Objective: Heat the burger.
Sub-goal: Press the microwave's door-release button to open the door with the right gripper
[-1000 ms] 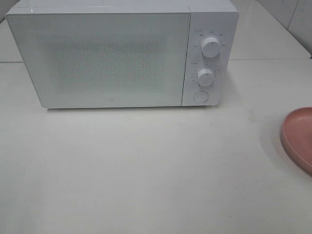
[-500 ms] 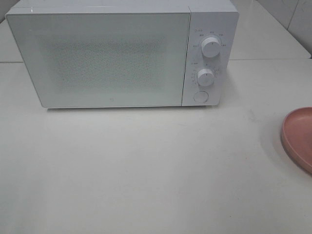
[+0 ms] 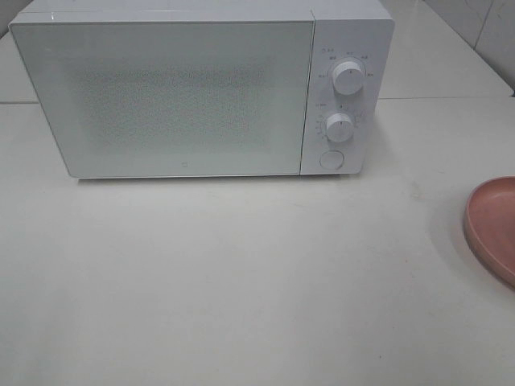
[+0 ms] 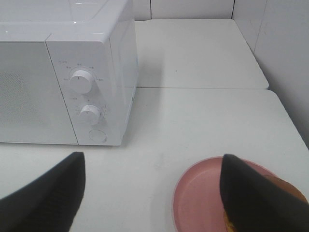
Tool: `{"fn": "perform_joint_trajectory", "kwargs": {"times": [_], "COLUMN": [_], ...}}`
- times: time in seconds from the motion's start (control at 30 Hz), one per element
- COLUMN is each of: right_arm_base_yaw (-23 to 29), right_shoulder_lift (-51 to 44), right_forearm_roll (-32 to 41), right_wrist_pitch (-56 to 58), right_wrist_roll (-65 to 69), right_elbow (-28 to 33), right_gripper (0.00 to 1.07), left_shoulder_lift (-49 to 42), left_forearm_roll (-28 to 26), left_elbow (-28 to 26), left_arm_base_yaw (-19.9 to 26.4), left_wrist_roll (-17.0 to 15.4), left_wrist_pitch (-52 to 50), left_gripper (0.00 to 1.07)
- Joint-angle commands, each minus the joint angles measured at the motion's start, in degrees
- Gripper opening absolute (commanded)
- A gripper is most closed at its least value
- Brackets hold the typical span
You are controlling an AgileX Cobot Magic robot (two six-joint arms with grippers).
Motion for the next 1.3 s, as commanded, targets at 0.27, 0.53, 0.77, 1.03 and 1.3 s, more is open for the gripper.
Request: {"fn": "perform_joint_trajectory", "kwargs": {"times": [0.27, 0.53, 0.77, 1.03, 1.3], "right_arm_base_yaw": [0.06, 0.06, 0.06, 0.06, 0.06], "right_shoulder_lift": [7.96, 16.39, 23.49, 31.63, 38.22], "right_forearm_roll": [0.00, 0.00, 0.00, 0.00, 0.00], "right_wrist_pitch": [-5.44, -14.21, -22.52, -30.77, -37.93], "right_wrist_roll": [-0.06, -0.06, -0.06, -0.06, 0.00], "right_elbow": [0.23, 0.23, 0.23, 0.23, 0.29], "right_gripper": [0.75, 0.75, 0.75, 0.75, 0.75], "left_shoulder_lift": [-0.92, -0.92, -0.92, -0.92, -0.92], "left_forearm_roll": [-0.40, -0.40, -0.40, -0.40, -0.40], "left_elbow": [0.11, 0.11, 0.11, 0.11, 0.11], "left_arm_base_yaw": [-0.34, -0.34, -0.34, -0.34, -0.34], "left_wrist_roll": [0.00, 0.00, 0.00, 0.00, 0.00], "left_wrist_pitch": [-0.06, -0.06, -0.06, -0.06, -0.06], "left_gripper": [0.98, 0.98, 0.98, 0.98, 0.98]}}
